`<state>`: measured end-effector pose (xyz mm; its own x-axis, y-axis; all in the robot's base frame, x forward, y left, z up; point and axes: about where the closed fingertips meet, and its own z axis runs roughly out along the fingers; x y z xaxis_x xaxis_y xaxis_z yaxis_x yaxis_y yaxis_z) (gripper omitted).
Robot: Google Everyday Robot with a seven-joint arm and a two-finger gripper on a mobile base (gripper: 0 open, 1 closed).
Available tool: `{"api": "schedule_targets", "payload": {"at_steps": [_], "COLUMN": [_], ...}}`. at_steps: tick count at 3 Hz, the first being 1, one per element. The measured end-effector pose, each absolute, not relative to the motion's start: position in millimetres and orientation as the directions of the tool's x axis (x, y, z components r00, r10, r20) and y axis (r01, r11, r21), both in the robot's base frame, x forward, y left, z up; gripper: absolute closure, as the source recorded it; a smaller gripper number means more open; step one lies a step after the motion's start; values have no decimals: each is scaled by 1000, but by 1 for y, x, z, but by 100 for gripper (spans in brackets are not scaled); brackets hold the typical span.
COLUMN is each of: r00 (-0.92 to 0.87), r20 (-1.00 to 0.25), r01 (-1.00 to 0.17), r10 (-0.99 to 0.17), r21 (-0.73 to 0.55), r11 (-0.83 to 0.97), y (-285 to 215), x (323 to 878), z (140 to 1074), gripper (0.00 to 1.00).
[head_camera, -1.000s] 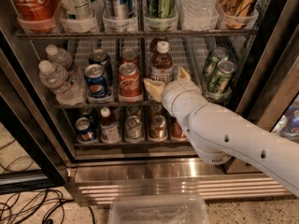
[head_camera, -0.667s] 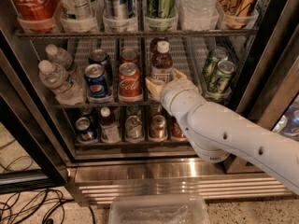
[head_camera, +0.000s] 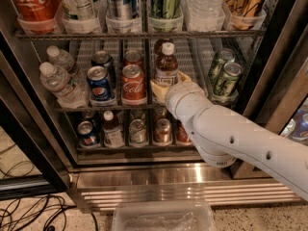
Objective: Pick blue plastic bottle from middle shelf of fridge
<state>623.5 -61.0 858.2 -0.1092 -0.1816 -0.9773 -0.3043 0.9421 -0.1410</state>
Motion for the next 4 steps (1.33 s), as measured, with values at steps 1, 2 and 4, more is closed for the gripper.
{"api": "schedule_targets", "payload": {"at_steps": [1,2,4], "r00": [-106,-76,-2], "r20": [-979,-986,-996], "r01": [-311,-324,-412], "r10": [-175,-146,-93], "r21": [-135,-114,-84], "r11": [941,939,908], "y": [-61,-63,-68], "x": [623,618,597], "z": [862,881,925], "gripper": [100,100,100]}}
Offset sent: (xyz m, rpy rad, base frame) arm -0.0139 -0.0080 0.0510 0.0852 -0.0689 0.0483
